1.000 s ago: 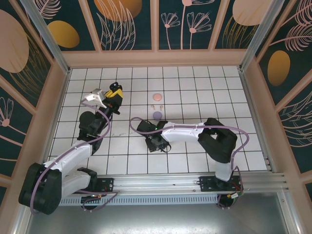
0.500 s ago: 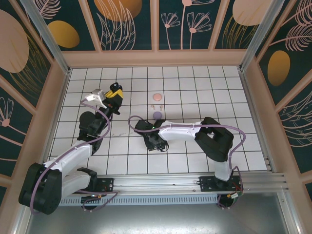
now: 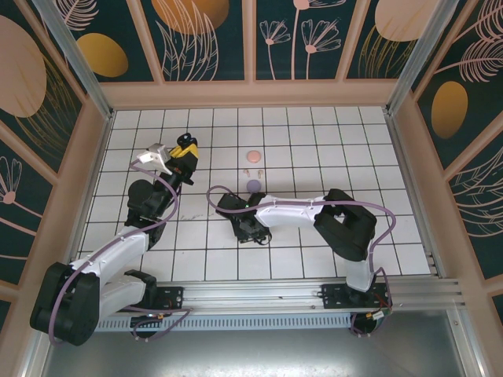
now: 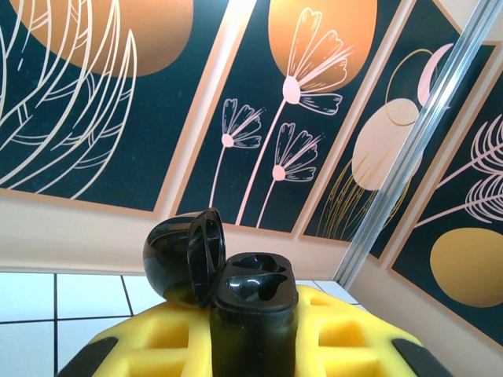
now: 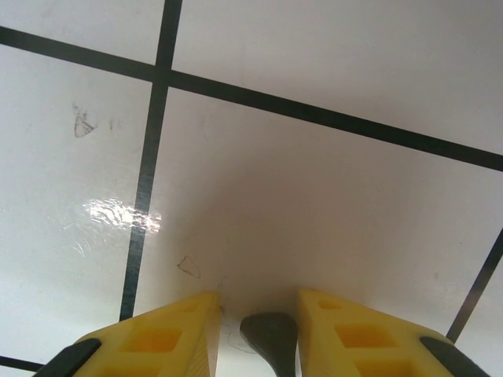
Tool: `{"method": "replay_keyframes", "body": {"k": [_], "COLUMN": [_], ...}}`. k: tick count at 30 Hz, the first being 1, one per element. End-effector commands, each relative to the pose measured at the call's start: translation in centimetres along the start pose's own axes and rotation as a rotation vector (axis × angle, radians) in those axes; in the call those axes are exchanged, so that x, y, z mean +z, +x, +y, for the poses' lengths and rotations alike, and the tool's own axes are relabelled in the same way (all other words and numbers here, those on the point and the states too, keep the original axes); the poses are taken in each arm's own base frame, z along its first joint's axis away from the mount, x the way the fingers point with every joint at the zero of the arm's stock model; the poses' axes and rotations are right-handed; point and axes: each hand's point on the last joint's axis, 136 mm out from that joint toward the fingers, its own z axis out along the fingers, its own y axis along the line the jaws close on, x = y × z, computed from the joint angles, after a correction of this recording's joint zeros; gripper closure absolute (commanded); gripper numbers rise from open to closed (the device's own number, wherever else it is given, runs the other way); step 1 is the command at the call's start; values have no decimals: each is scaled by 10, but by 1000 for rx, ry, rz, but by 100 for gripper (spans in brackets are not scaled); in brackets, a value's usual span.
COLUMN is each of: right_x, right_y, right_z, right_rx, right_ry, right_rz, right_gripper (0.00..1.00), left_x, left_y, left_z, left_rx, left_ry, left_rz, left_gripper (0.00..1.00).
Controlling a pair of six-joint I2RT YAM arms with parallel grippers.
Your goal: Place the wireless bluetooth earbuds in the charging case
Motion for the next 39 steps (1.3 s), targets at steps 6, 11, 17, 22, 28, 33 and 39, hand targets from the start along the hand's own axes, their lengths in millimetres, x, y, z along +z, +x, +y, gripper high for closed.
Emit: {"method": "replay_keyframes", "body": {"k": [6, 11, 17, 22, 28, 33, 39], "right_x": [2, 3, 4, 3, 4, 1, -15], "right_y": [17, 18, 21, 22, 23, 19, 3], "right_z": [-21, -23, -25, -26, -26, -24, -20], "right_rx": [12, 12, 16, 20, 21, 15, 25], "right_ry": [68, 67, 64, 57, 52, 45, 17], "right_rz": [22, 23, 23, 19, 15, 3, -52], "right_gripper": [69, 69, 71, 72, 77, 83, 87], "left_x": [0, 1, 3, 4, 5, 6, 6], "left_y": [-10, -11, -10, -10, -9, -8, -14], "left_z": [-10, -12, -12, -13, -13, -13, -16], "left_rx": [14, 8, 3, -3, -7, -14, -3], "left_ry": [47, 55, 58, 62, 66, 66, 75], "left_rz": [-39, -36, -33, -32, -28, -26, -39], "left_gripper": [100, 100, 100, 100, 100, 100, 100]}}
